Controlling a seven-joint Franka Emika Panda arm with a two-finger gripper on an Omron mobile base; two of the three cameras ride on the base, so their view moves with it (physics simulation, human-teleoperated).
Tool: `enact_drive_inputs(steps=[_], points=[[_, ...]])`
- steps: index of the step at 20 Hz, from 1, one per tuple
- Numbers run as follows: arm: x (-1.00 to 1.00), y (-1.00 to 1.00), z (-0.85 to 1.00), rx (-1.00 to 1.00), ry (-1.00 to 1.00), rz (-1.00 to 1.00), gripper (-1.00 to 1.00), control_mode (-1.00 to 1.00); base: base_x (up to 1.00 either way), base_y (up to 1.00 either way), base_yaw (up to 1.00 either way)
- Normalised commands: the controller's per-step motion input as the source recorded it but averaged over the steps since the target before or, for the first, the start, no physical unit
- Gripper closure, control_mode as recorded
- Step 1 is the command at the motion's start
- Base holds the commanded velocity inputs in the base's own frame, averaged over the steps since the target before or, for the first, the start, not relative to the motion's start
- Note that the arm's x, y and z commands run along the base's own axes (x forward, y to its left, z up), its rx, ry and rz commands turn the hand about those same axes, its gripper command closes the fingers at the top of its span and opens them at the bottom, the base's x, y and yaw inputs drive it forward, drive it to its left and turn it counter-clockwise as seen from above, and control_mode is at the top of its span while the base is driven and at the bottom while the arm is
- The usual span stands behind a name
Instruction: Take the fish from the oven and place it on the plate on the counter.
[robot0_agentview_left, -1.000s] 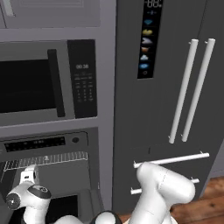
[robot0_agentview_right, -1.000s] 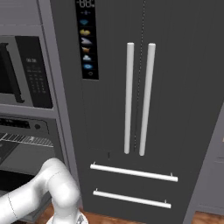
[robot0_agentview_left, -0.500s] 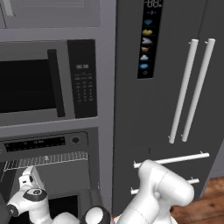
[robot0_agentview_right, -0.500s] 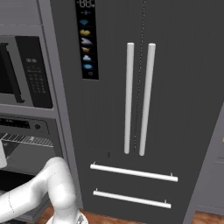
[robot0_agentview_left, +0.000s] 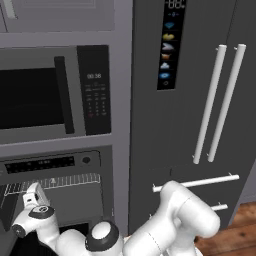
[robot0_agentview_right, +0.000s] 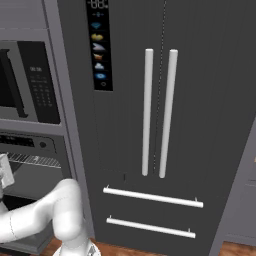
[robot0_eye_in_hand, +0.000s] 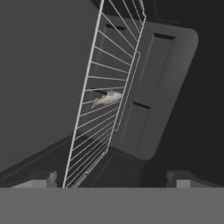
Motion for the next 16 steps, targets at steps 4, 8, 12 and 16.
enact_drive_inputs(steps=[4,8,12,16], points=[[0.28,0.14,-0.59,-0.02,0.00,0.04,-1.00,-1.00,0.00,0.00,0.00],[0.32,0.11,-0.64,-0.03,0.00,0.03,-1.00,-1.00,0.00,0.00,0.00],[0.26,0.16,-0.75,-0.03,0.00,0.04,-1.00,-1.00,0.00,0.00,0.00],[0.04,0.19,-0.84,-0.06,0.00,0.04,-1.00,-1.00,0.00,0.00,0.00]])
